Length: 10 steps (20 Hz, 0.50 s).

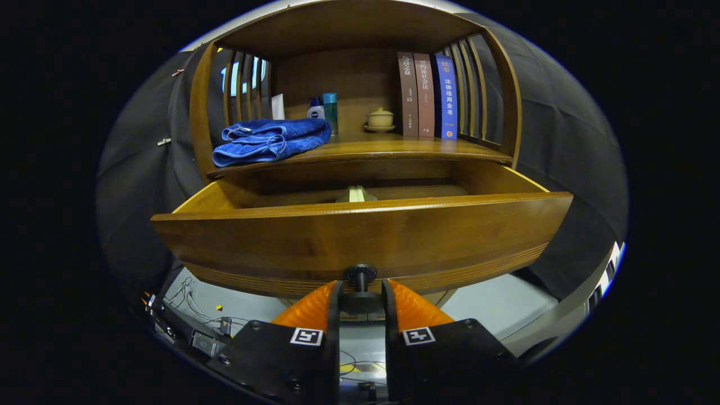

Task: Pull open the drawer, take out the items inside it, and place them on the countertop above the cabinet.

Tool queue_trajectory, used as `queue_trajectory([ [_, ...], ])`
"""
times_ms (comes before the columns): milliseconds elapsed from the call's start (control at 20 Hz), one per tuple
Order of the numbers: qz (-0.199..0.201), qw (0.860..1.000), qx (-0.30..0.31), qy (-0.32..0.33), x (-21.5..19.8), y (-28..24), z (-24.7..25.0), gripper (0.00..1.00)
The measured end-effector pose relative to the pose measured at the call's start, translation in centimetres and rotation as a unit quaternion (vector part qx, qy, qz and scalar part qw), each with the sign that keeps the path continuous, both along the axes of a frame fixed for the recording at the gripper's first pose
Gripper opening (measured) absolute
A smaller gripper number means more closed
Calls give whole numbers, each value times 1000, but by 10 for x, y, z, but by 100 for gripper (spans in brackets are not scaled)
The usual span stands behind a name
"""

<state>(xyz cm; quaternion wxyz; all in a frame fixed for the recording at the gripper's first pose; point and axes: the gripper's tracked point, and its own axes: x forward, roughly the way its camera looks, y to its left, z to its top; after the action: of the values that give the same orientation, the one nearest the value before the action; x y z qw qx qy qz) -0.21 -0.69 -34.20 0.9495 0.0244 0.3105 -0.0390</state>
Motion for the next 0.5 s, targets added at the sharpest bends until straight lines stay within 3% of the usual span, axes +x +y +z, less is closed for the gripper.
queue_trajectory([
  [500,-4,1000,4,23,-39,2,-9,37],
])
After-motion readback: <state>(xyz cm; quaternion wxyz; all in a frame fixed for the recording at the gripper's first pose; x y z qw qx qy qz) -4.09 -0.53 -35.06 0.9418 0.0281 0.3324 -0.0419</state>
